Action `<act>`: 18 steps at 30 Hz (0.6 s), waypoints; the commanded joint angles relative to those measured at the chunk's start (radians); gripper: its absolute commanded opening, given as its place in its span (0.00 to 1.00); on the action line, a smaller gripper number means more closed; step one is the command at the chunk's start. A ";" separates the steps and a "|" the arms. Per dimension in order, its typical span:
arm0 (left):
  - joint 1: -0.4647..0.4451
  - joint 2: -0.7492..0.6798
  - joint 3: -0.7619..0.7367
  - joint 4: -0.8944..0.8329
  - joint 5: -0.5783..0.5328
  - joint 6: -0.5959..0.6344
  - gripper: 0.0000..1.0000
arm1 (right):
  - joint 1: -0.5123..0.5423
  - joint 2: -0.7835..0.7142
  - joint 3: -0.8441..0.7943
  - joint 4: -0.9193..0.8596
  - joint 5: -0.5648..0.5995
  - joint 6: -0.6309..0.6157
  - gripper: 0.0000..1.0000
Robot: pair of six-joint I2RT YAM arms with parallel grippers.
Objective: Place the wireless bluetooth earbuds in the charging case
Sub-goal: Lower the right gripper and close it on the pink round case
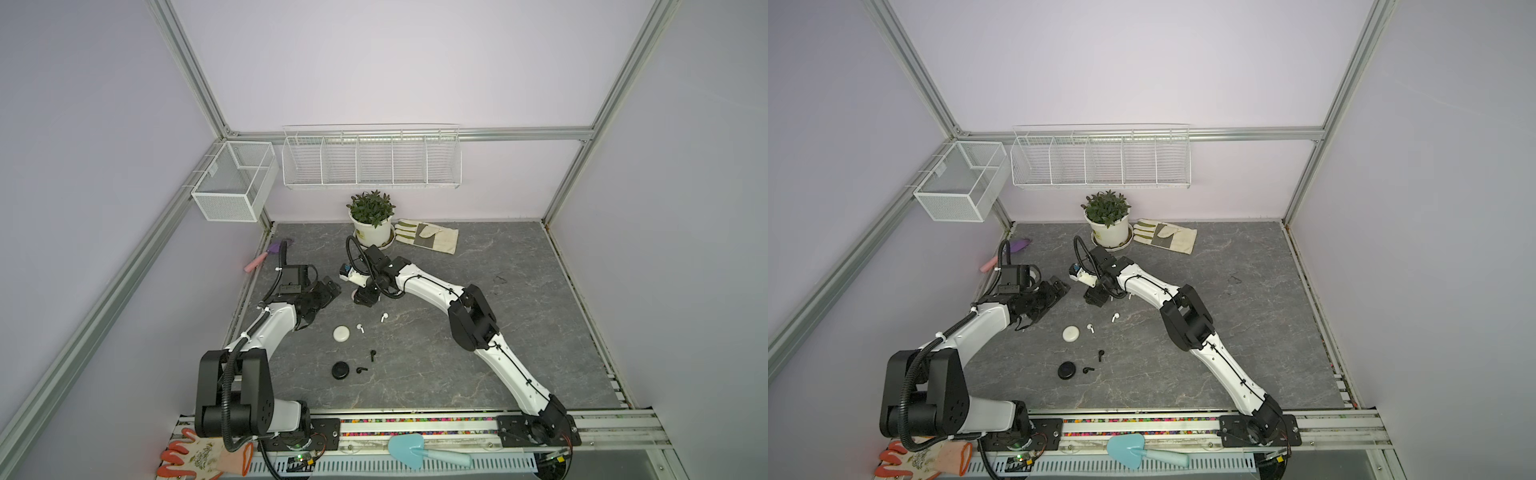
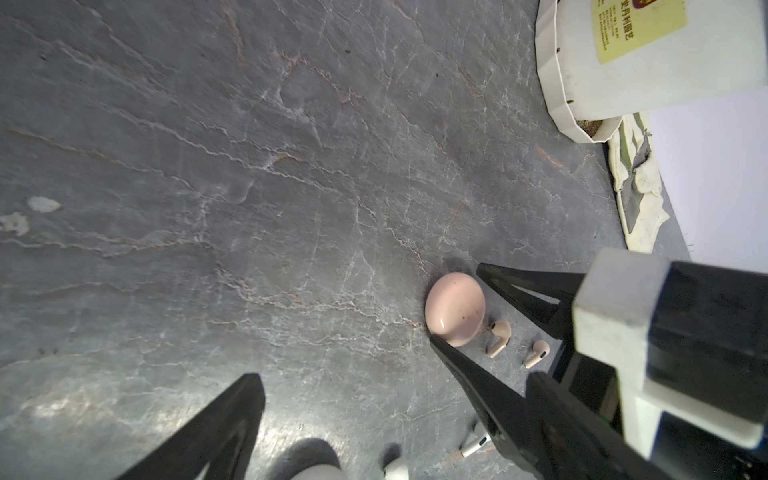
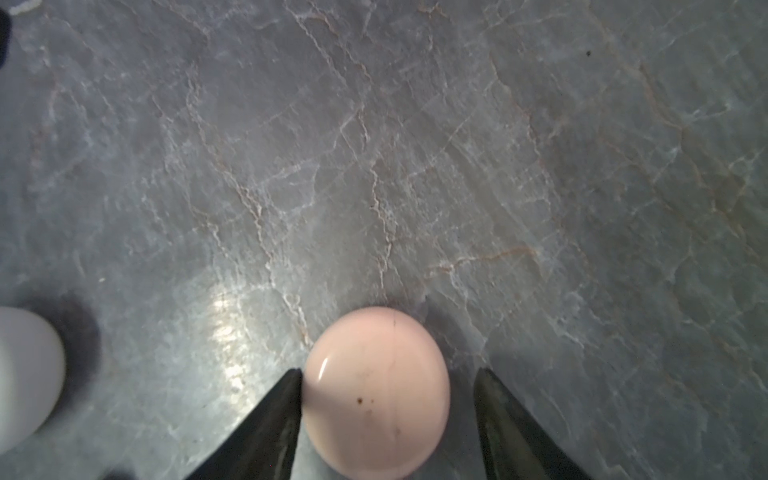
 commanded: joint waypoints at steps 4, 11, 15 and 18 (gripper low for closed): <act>0.014 -0.026 -0.010 0.003 0.015 -0.007 0.98 | 0.006 0.027 0.023 -0.026 0.004 0.005 0.65; 0.020 -0.037 -0.018 0.004 0.020 -0.009 0.98 | 0.016 0.030 0.023 -0.023 0.042 0.001 0.73; 0.021 -0.039 -0.022 0.004 0.024 -0.009 0.98 | 0.021 0.031 0.023 -0.020 0.067 0.002 0.71; 0.021 -0.040 -0.023 0.004 0.028 -0.009 0.98 | 0.022 0.032 0.023 -0.019 0.070 0.001 0.68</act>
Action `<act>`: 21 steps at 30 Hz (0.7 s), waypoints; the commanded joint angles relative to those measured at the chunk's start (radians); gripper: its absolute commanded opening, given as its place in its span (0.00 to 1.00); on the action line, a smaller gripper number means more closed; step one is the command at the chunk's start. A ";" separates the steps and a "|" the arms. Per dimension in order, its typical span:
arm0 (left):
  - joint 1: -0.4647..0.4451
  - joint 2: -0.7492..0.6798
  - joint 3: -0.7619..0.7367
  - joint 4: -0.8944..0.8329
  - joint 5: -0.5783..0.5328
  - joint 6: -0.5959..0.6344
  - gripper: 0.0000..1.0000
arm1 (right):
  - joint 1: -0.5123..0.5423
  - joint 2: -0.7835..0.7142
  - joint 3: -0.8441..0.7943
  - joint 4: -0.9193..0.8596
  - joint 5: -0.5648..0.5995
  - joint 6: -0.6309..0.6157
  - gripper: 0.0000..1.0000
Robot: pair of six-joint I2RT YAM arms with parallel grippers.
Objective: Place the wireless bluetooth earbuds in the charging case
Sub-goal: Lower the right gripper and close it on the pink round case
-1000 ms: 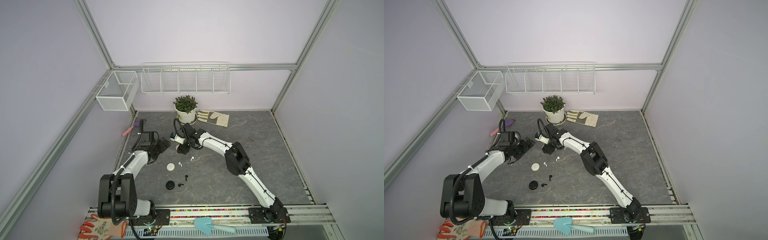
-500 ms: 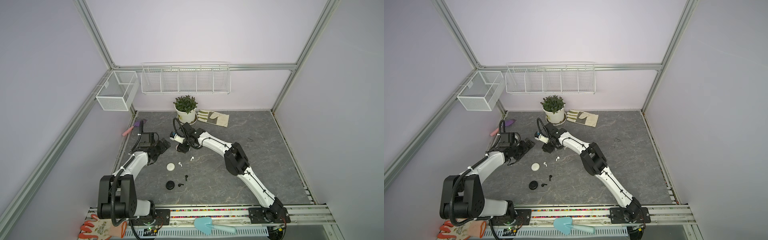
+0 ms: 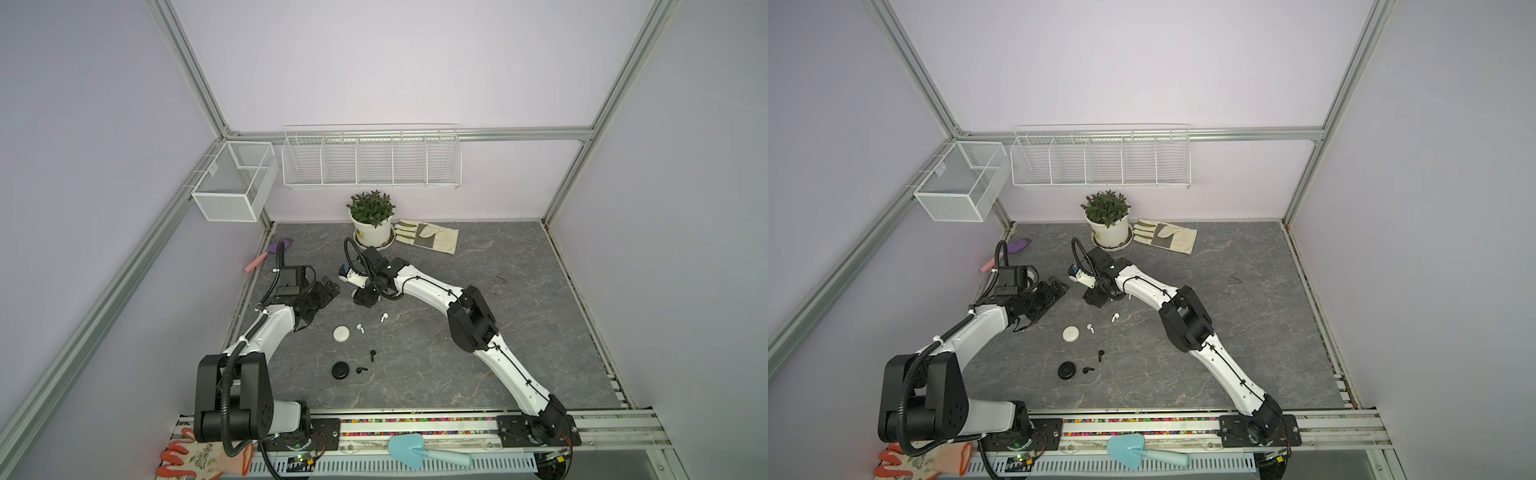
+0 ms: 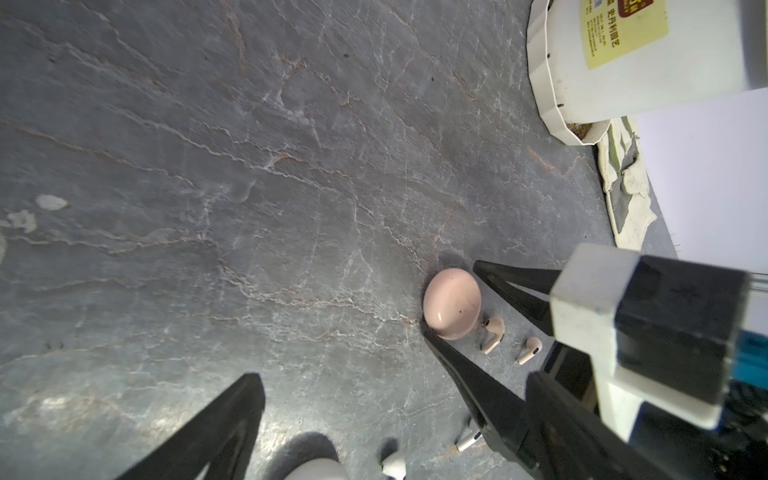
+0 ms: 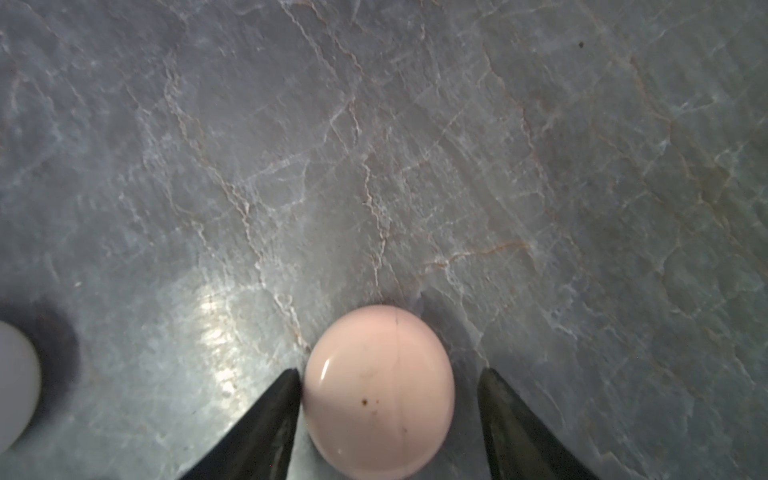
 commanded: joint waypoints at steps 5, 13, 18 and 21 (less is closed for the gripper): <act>0.009 -0.019 -0.013 -0.001 0.012 -0.010 0.98 | 0.007 0.047 0.048 -0.031 0.008 -0.003 0.64; 0.011 -0.018 -0.012 -0.002 0.026 -0.014 0.97 | -0.001 0.037 0.043 -0.013 -0.049 0.010 0.56; 0.011 -0.031 -0.025 -0.006 0.035 -0.013 0.96 | -0.011 -0.012 -0.013 0.042 -0.117 -0.010 0.52; 0.016 -0.056 -0.041 -0.011 0.032 -0.012 0.96 | -0.020 -0.054 -0.065 0.089 -0.170 -0.024 0.50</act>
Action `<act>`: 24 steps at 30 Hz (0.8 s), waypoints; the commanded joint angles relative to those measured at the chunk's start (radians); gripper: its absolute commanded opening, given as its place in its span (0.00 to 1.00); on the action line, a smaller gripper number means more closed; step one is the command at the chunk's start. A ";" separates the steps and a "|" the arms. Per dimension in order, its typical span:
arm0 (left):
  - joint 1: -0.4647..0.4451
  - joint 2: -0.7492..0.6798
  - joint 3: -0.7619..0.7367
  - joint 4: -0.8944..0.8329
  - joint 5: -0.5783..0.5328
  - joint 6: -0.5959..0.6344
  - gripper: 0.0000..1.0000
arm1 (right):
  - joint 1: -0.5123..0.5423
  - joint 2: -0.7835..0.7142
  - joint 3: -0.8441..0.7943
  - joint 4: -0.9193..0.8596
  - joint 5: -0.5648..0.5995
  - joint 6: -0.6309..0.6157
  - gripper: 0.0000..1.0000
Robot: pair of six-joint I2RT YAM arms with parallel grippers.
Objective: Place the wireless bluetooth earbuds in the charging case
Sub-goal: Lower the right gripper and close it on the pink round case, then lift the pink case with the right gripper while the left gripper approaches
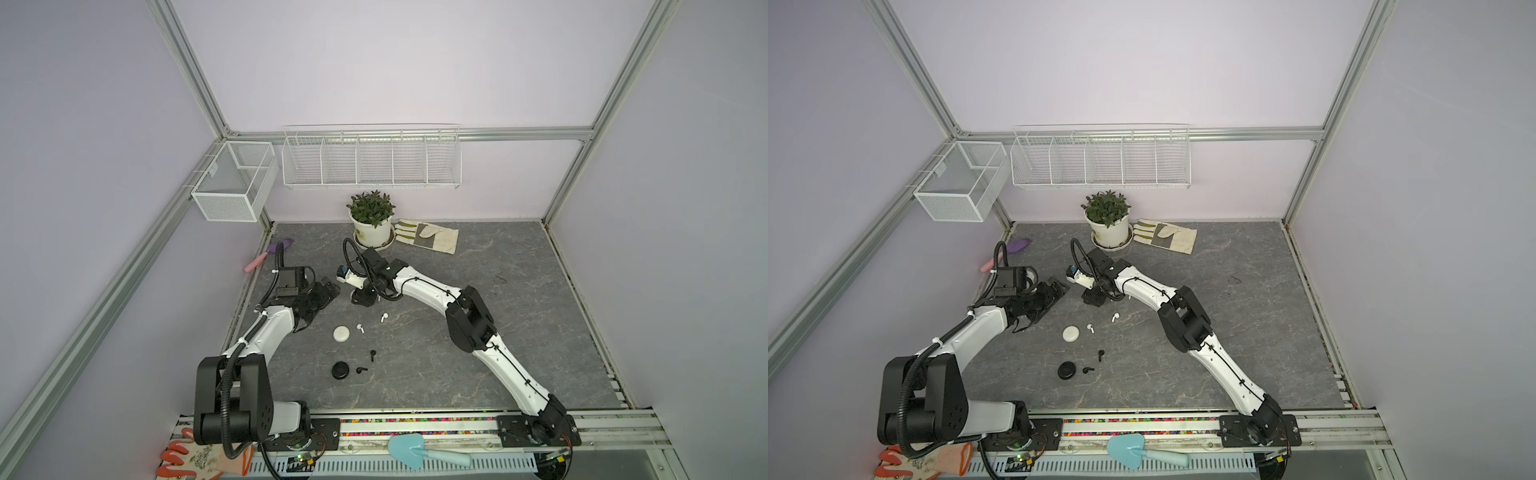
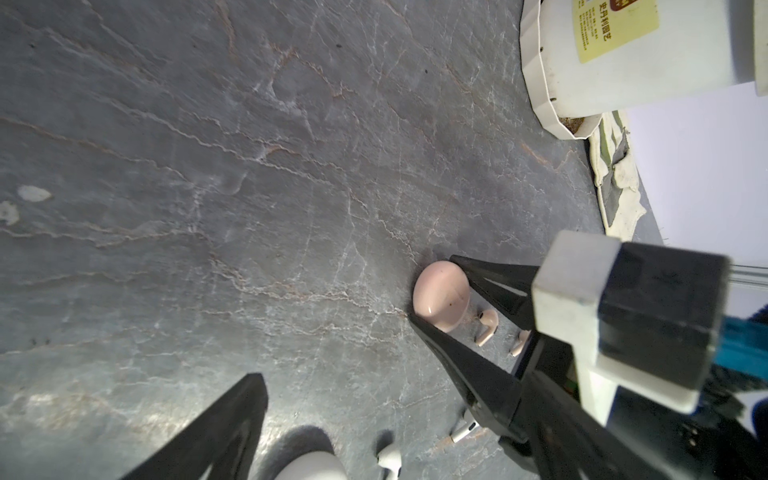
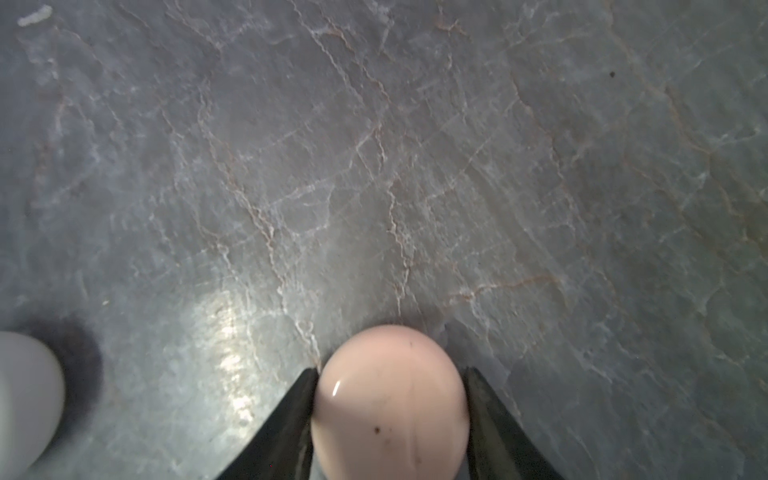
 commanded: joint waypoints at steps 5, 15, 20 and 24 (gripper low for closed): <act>0.012 -0.072 -0.044 0.006 0.044 -0.010 0.96 | -0.036 -0.145 -0.130 0.110 -0.194 -0.084 0.48; 0.012 0.023 -0.094 0.259 0.276 -0.085 0.95 | -0.029 -0.422 -0.569 0.476 -0.225 -0.129 0.42; 0.001 0.031 -0.143 0.432 0.376 -0.160 0.91 | -0.036 -0.459 -0.630 0.488 -0.226 -0.135 0.41; -0.009 -0.047 -0.203 0.468 0.369 -0.175 0.89 | -0.037 -0.475 -0.658 0.503 -0.245 -0.128 0.41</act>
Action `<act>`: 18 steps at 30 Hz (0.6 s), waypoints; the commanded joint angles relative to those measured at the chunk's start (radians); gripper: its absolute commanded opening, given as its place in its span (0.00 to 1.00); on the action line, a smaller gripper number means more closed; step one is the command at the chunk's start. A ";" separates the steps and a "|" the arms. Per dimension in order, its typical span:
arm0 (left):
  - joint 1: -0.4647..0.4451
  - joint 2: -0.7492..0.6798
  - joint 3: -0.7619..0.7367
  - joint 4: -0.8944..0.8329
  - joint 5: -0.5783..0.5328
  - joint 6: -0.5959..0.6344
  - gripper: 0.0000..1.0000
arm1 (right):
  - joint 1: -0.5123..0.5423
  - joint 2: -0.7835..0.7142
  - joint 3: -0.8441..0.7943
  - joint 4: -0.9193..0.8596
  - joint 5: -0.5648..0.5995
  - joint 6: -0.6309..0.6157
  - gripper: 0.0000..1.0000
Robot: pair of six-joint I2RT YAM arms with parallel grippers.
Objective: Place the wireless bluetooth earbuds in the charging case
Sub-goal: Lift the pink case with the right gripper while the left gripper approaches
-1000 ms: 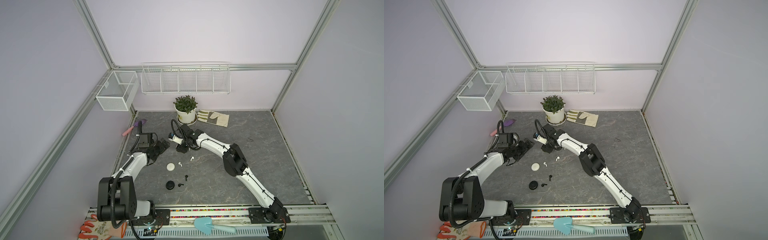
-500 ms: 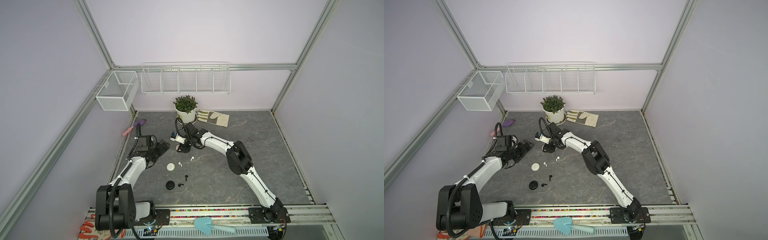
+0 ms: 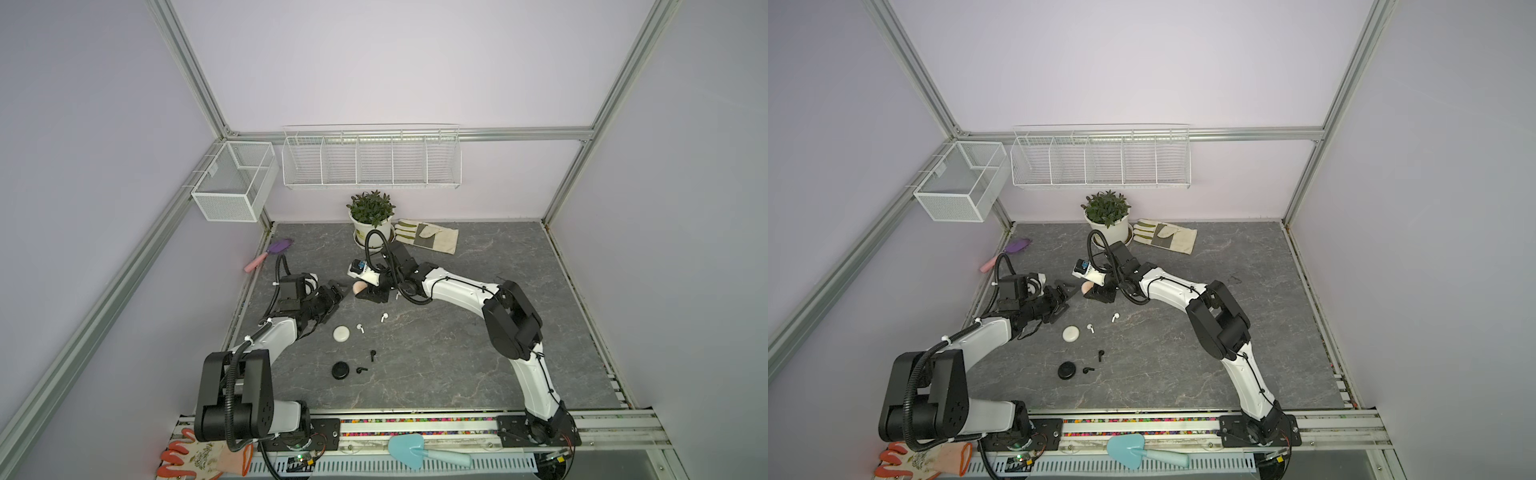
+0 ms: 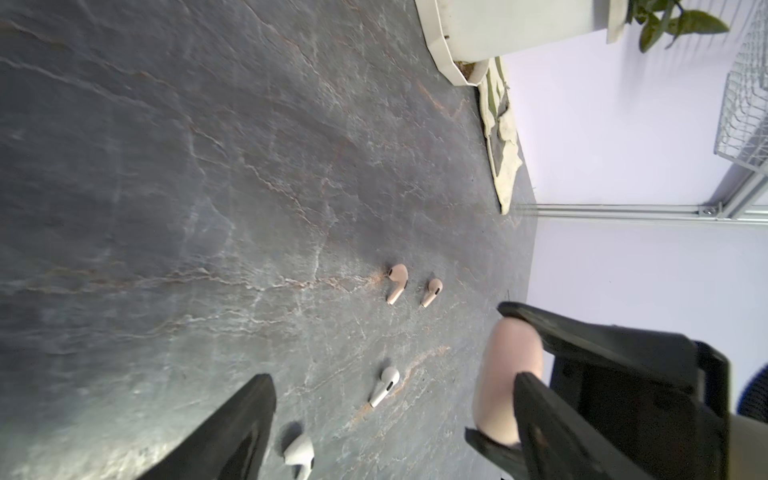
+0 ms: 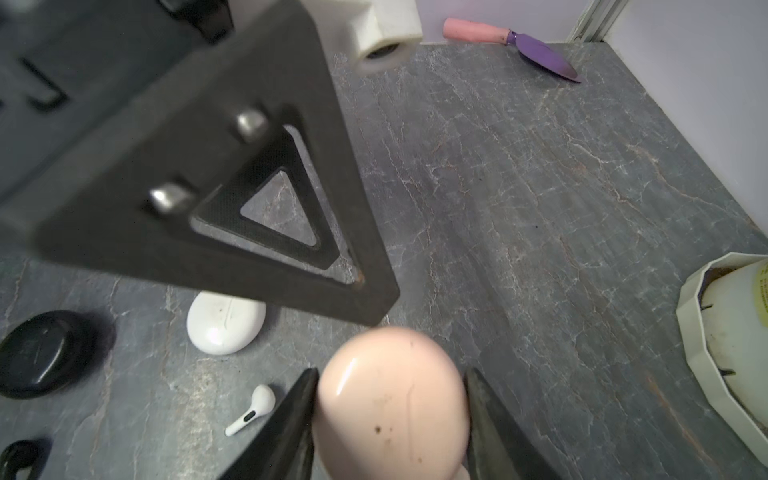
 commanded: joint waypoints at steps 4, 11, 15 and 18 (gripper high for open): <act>-0.027 -0.130 -0.072 0.086 0.029 -0.004 0.86 | -0.010 -0.039 -0.041 0.039 -0.050 -0.019 0.42; -0.072 -0.117 -0.122 0.215 0.020 0.042 0.68 | -0.016 -0.068 -0.071 0.058 -0.079 -0.007 0.41; -0.074 -0.075 -0.127 0.294 0.051 0.024 0.57 | -0.015 -0.077 -0.074 0.061 -0.095 -0.001 0.41; -0.077 -0.064 -0.134 0.343 0.056 0.013 0.55 | -0.015 -0.082 -0.082 0.070 -0.102 0.006 0.41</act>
